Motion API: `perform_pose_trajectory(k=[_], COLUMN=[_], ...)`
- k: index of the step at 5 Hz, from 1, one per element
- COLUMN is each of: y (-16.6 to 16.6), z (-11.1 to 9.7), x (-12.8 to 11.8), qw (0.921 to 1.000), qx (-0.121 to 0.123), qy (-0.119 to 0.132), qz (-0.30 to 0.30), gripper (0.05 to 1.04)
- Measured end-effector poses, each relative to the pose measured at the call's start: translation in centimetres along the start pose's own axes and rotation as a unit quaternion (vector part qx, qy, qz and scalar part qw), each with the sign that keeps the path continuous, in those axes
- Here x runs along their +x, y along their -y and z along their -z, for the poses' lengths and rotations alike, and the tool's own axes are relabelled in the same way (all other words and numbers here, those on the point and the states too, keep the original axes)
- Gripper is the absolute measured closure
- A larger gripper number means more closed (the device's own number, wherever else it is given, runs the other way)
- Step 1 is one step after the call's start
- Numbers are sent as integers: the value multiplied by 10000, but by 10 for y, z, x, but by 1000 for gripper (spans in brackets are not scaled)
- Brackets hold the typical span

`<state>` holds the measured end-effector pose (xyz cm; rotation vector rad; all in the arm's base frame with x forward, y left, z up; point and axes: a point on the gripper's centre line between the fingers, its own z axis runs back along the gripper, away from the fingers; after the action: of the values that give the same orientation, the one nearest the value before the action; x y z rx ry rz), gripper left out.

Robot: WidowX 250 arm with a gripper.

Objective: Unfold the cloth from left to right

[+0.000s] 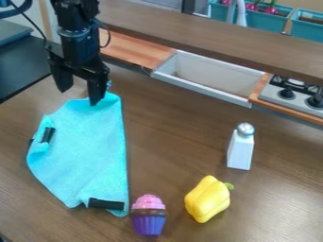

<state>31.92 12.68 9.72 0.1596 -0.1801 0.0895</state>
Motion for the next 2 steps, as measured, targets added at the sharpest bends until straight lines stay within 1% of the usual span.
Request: perform_pose_trajectory(k=[1, 2], y=[2, -5], z=[10, 21], x=[-4, -8], qw=[9998, 9990], qx=[-42, 86], qy=[-170, -428], qz=[-14, -120], gripper=[83, 83])
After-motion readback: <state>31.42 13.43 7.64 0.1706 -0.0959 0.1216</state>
